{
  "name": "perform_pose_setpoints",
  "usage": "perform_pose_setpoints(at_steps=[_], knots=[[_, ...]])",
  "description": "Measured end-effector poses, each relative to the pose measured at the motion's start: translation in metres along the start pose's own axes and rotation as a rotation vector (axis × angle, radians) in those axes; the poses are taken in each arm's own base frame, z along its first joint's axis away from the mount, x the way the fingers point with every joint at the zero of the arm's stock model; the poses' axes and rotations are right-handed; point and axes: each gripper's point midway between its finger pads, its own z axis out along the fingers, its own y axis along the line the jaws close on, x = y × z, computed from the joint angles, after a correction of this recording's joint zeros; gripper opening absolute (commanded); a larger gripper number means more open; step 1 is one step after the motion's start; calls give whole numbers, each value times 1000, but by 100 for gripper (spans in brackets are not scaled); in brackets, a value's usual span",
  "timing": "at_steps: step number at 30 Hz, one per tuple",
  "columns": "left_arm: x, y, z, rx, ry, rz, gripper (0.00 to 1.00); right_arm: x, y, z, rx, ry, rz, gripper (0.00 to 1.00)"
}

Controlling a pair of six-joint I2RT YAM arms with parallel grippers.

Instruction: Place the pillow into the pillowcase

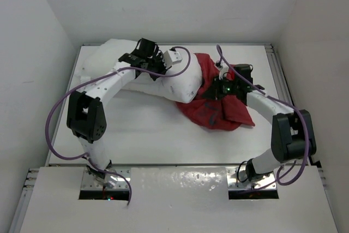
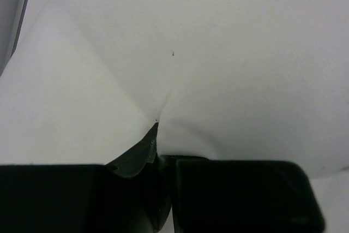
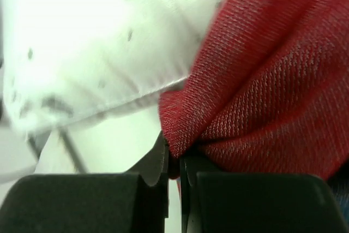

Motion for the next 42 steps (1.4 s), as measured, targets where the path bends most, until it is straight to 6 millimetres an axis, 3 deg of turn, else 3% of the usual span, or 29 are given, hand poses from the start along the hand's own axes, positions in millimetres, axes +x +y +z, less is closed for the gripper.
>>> perform_pose_setpoints(at_steps=[4,5,8,11,12,14,16,17,18,19,20,22,26,28,33,35,42], knots=[[1,3,0,-14,5,-2,0,17,16,-16,-106,107,-5,0],[1,4,0,-18,2,0,0,19,18,-21,-131,119,6,21],[0,3,3,-22,-5,8,0,23,9,-31,-105,125,115,56],[0,-2,8,-17,-5,19,0,19,-14,-33,16,99,212,78],[0,-5,10,-13,-3,22,0,16,-21,-33,62,83,233,80],[1,-10,13,-6,2,28,0,13,-37,-34,184,44,261,79],[1,-14,16,-3,5,34,0,10,-46,-39,302,2,279,66],[0,-15,16,-3,6,37,0,7,-47,-43,358,-25,274,54],[-1,-16,17,-4,7,40,0,2,-48,-47,419,-62,262,19],[-1,-16,17,-6,6,41,0,-4,-45,-52,463,-95,237,6],[-1,-15,16,-8,7,42,0,-11,-42,-56,507,-136,224,0],[-2,-15,16,-10,6,43,0,-22,-31,-61,557,-207,206,0],[-2,-15,16,-11,7,43,0,-35,-4,-61,602,-323,221,30],[-2,-15,16,-12,7,43,0,-35,1,-55,615,-337,237,35],[-2,-15,17,-15,9,44,0,-16,-8,-25,695,-250,282,35],[-2,-15,16,-16,9,44,0,-10,-12,-17,718,-223,305,42],[-3,-15,16,-19,10,47,0,-5,-21,-7,764,-204,372,56]])
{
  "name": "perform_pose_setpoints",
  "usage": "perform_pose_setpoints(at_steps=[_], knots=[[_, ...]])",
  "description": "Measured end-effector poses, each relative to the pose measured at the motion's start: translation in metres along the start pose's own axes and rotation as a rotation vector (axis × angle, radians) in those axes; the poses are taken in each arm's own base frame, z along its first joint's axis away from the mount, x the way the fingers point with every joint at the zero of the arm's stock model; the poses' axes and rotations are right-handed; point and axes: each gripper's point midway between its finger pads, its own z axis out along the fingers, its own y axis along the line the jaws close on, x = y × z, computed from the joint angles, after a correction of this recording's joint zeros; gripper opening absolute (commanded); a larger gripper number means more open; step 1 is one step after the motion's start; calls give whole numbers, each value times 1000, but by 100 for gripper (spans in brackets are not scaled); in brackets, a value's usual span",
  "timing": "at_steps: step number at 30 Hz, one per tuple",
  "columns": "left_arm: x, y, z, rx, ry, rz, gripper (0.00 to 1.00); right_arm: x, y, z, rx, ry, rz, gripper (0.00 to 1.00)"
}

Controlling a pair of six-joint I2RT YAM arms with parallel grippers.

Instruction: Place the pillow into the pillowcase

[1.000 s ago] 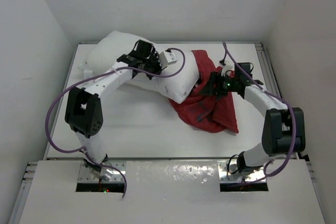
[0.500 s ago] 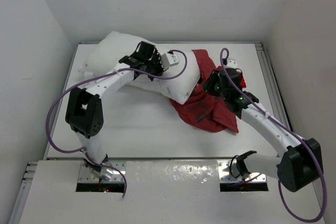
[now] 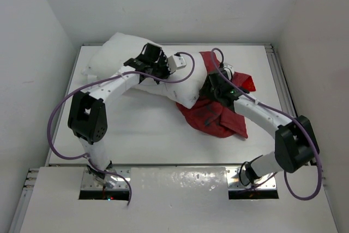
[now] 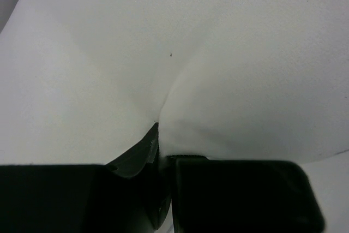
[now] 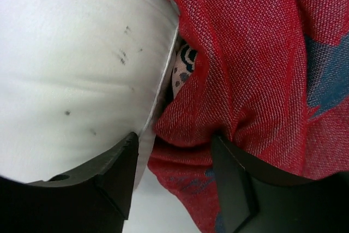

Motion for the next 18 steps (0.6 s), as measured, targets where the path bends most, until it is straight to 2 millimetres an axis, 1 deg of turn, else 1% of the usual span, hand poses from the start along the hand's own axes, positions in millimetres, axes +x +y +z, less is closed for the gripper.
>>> perform_pose_setpoints(at_steps=[2,5,8,9,12,13,15,18], knots=[[0,0,0,0,0,1,0,2,-1,7,18,6,13,56],[0,-1,0,2,1,2,0,7,-7,17,48,20,33,52],[-1,-3,0,5,-1,4,0,7,-7,31,63,38,57,41],[-2,-3,1,6,-2,5,0,7,-7,36,66,44,65,30],[-3,-3,1,6,-2,6,0,5,-10,49,82,54,93,2],[-3,-3,0,5,-2,6,0,6,-14,53,92,63,99,0],[-3,-3,0,5,-2,6,0,9,-24,58,105,74,113,0],[-2,-5,-1,10,3,6,0,16,-39,56,74,70,106,0]])
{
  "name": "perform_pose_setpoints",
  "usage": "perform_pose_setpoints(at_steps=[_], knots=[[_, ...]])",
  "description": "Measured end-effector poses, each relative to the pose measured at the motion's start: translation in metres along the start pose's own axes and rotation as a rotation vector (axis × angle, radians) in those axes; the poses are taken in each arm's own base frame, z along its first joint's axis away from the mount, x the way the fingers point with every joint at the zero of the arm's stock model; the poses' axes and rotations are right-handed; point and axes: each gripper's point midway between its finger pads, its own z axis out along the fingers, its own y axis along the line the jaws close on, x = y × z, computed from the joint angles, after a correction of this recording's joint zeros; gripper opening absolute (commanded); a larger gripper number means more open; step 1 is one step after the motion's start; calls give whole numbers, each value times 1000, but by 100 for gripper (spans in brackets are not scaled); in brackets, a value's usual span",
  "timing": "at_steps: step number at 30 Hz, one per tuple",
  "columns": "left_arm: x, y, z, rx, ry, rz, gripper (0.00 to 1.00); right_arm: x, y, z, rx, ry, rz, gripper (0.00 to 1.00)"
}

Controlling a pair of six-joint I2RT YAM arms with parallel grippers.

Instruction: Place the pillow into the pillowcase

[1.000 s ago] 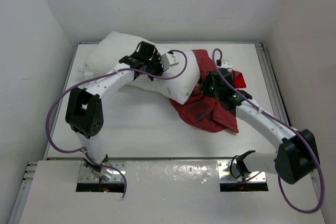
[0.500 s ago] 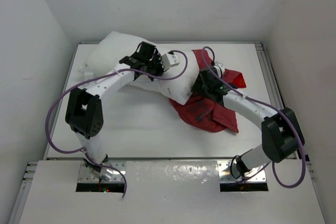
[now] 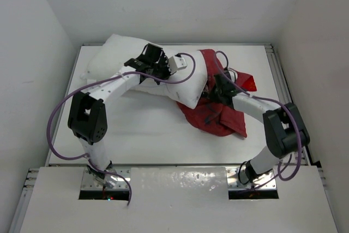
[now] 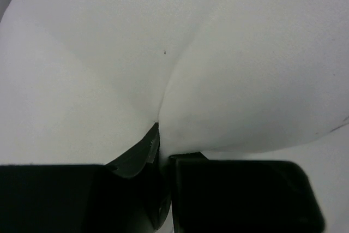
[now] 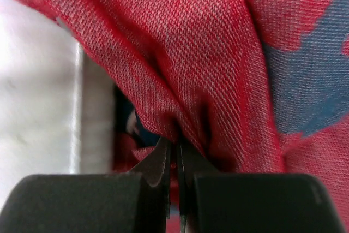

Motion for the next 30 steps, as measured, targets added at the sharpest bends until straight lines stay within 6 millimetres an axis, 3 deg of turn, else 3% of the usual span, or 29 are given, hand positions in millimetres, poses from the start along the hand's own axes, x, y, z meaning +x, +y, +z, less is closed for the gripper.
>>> perform_pose_setpoints(at_steps=[4,10,15,19,20,23,27,30], knots=[[0,-1,-3,8,10,-3,0,8,-4,-20,-158,34,-109,0],[-13,12,-17,-24,14,-12,7,1,45,-73,-615,177,-392,0],[-31,17,-31,-33,8,-10,36,-7,69,-113,-841,198,-564,0],[-43,13,-41,-11,6,48,56,1,64,-119,-902,227,-545,0],[-48,11,-44,9,-2,84,66,3,61,-118,-907,238,-526,0],[-58,-7,-55,106,-28,255,78,4,61,-116,-923,257,-497,0],[-60,-45,-77,228,-43,511,77,8,63,-113,-937,287,-467,0],[-59,-74,-78,243,-66,605,76,6,66,-114,-953,279,-464,0]])
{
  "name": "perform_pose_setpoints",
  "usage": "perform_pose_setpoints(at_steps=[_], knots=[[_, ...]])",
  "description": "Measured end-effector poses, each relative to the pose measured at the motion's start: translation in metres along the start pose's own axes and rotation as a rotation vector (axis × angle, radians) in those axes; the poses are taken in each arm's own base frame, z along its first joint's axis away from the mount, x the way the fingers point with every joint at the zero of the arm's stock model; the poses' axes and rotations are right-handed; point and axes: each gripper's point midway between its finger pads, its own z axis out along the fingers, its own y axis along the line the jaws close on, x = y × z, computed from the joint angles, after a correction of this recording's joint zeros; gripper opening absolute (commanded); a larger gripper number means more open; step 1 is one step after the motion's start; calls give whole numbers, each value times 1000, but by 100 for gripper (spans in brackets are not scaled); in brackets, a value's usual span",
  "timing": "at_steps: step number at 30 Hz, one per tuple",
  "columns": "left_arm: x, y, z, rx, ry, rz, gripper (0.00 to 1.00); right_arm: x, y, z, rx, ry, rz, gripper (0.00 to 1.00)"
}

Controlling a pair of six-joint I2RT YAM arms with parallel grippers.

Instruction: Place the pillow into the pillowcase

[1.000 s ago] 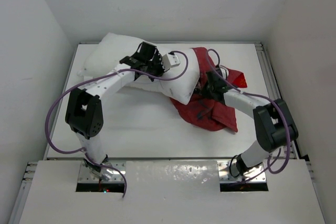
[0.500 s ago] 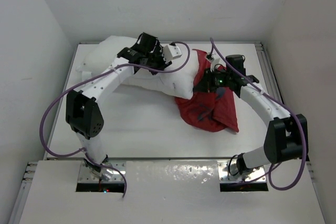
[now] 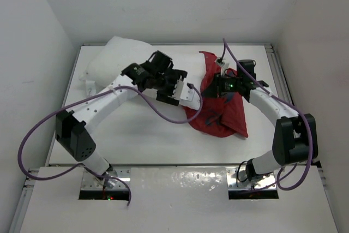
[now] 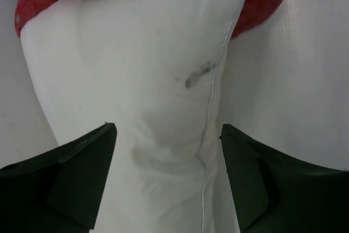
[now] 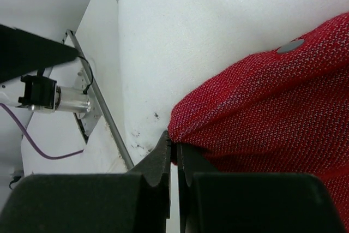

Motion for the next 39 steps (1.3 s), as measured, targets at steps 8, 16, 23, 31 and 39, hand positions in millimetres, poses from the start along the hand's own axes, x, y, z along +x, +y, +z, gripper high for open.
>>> perform_pose_setpoints(at_steps=[8,16,23,31,39], knots=[[10,-7,79,-89,16,105,73,8,0,1,-6,3,26,0],[29,55,120,-285,67,-52,0,5,1,-6,5,-17,3,0],[34,85,121,-365,38,-205,0,3,15,-16,-28,-23,-51,0],[26,93,120,-419,4,-289,0,-41,45,-9,-194,-170,17,0],[29,89,121,-392,-23,-326,4,-74,4,4,-259,-296,317,0]])
